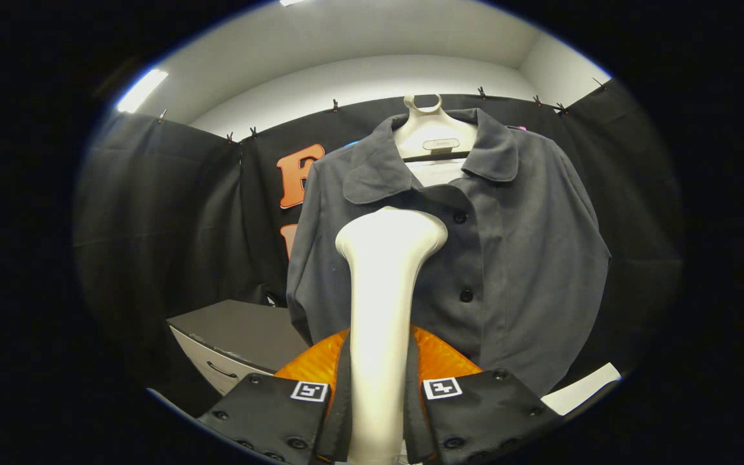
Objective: Iron the clothes twice with a garment steamer, once on the left side and once on the right side.
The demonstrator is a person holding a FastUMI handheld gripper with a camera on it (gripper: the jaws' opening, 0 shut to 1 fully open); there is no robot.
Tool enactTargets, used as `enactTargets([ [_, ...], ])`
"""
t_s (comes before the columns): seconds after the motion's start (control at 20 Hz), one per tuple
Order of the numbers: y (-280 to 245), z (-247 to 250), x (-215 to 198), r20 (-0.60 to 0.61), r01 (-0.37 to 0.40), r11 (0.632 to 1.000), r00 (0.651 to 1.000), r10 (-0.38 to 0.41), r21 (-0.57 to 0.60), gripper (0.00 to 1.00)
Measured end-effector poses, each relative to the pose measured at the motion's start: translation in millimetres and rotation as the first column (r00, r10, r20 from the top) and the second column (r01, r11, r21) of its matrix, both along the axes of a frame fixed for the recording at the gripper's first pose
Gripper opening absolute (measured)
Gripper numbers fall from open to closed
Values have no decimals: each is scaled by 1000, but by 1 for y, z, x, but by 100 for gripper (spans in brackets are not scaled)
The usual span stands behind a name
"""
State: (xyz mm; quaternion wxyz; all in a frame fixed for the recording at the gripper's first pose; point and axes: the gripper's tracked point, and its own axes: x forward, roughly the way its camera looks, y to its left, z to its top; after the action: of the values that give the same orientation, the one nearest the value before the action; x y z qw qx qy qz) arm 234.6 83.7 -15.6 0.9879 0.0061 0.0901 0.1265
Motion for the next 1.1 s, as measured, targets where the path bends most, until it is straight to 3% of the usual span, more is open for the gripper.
enactTargets([
  [0.5,-4,-14,13,-2,23,999,1000,-24,-33,40],
  [1.1,-5,-58,1,-78,22,999,997,-26,-40,39],
])
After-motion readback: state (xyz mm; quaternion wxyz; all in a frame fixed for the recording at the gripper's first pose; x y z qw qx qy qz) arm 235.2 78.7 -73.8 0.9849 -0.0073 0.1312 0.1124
